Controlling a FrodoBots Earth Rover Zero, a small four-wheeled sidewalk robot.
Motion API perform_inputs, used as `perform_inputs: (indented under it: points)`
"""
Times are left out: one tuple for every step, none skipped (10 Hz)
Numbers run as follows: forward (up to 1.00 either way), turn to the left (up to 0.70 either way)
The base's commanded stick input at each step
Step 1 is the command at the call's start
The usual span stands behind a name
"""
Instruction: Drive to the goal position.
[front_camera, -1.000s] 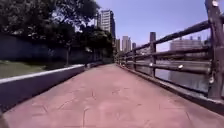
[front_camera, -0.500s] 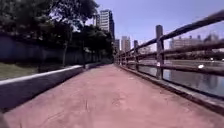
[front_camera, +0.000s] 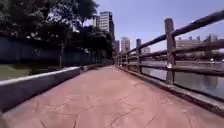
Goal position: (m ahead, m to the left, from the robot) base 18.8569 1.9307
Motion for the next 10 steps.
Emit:
perform_inputs:
  points:
    - [1.0, 0.01]
    - [1.0, 0.01]
    - [1.0, 0.01]
    - [1.0, 0.01]
    - [1.0, 0.01]
    - [1.0, 0.01]
    - [1.0, 0.01]
    - [1.0, 0.01]
    - [1.0, 0.01]
    - [1.0, 0.01]
